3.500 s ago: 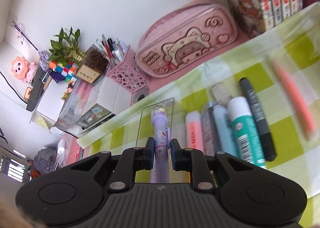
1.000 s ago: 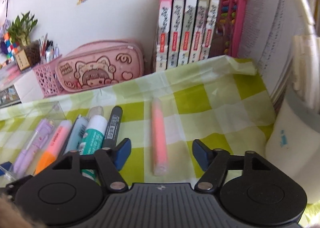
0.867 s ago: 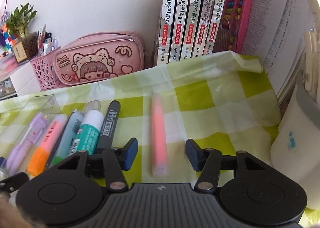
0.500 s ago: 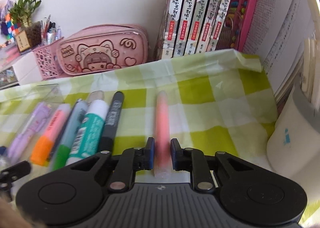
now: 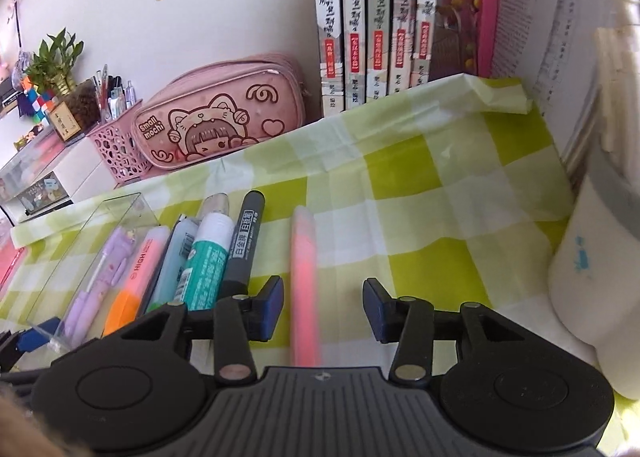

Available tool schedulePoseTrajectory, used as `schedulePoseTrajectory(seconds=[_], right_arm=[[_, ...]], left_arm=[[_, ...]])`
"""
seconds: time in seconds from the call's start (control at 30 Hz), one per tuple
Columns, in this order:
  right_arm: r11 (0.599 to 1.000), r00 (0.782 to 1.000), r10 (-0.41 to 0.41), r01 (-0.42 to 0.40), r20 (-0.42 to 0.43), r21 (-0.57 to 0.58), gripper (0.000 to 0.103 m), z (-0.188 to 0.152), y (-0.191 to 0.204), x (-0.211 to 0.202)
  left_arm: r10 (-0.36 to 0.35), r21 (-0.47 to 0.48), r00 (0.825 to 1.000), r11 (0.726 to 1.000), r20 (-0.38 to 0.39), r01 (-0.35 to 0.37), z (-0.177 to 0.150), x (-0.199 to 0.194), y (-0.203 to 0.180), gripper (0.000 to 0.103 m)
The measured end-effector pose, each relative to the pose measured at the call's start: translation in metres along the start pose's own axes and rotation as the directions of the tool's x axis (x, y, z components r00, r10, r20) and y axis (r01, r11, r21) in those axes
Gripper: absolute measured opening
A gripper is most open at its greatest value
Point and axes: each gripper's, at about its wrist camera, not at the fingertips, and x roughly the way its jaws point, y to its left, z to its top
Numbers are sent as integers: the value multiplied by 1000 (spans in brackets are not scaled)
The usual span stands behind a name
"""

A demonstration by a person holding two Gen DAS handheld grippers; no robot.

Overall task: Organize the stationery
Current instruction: 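Move the right tool to the pink highlighter and grasp it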

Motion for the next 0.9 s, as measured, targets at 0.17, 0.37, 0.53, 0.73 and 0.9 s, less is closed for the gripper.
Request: schedulePoseTrajectory(seconds=[0.17,0.37,0.53,0.73,0.9], right_arm=[[991,997,-76,72,-27,-110,45,9,19,14],[952,986,-156,136,-51,-276,39,12,43,23],[955,984,-167,145,-65,-259,39,16,46,25],[991,991,-90,80,-94,-112,39,24,33,18],[998,995,-46,42,-93,-48,39,31,30,9]], left_arm=[[1,1,1000,1000,0,-1,0,0,0,79],[2,4,1000,1000,-1,-2,0,0,0,80],[0,1,1000,1000,-1,0,0,0,0,80],[-3,-7,1000,1000,2,3,1,0,0,79],[1,-2,1000,1000,1,-1,1,0,-1,79]])
